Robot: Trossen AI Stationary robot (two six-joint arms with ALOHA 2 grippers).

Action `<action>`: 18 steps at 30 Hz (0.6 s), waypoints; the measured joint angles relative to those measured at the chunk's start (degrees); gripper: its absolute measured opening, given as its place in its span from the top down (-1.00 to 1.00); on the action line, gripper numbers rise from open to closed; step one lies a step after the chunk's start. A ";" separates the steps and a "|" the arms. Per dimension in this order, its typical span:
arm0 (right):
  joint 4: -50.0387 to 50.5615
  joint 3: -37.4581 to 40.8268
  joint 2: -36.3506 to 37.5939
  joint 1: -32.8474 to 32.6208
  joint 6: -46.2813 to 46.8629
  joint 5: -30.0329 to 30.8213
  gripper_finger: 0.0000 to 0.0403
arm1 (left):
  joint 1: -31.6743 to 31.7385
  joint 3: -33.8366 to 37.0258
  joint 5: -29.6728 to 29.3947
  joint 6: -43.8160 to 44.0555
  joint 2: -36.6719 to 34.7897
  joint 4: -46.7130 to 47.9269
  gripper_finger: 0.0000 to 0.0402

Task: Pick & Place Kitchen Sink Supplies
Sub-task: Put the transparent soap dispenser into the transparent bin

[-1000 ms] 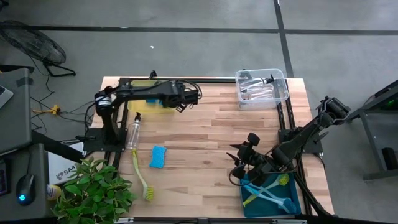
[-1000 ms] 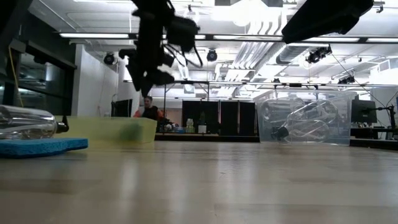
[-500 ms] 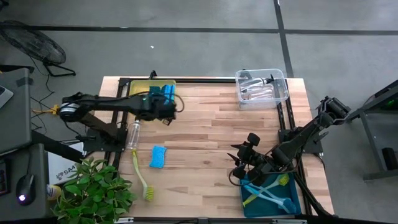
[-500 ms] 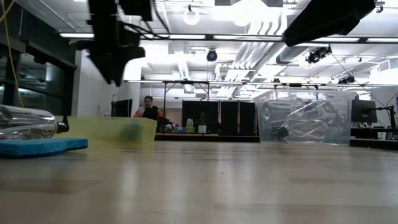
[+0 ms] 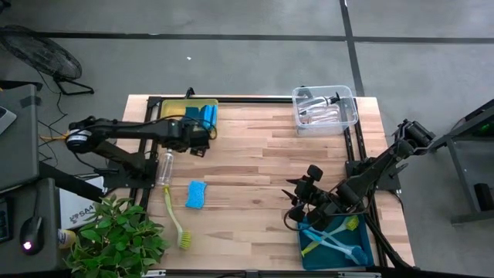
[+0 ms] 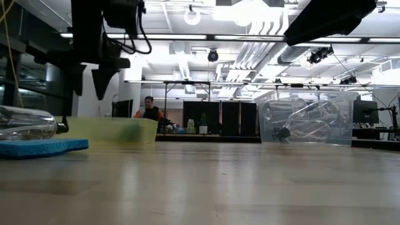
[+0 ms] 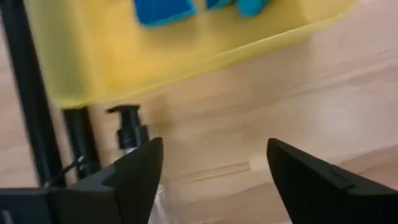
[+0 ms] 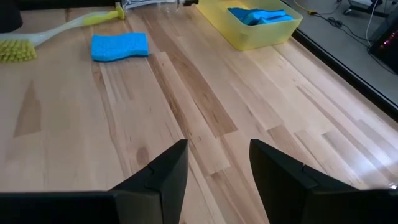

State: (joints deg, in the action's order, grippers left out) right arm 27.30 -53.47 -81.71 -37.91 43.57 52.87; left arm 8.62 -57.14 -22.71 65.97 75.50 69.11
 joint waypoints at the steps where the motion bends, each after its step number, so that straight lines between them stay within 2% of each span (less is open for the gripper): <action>1: 0.02 0.00 0.00 0.00 0.00 -0.07 0.18 | 0.56 0.00 0.62 0.66 0.00 1.11 -0.43; 9: 0.01 0.00 0.00 0.00 -0.02 -0.30 0.18 | 7.42 0.09 5.79 -1.80 0.00 3.06 -0.43; 18: 0.36 0.00 0.00 0.00 -0.04 -0.32 0.18 | 12.12 6.46 8.79 -2.70 -0.02 0.82 -0.37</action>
State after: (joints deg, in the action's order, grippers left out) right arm 27.66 -53.47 -81.71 -37.91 43.53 52.56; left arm 20.74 -50.68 -13.91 63.26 75.48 69.93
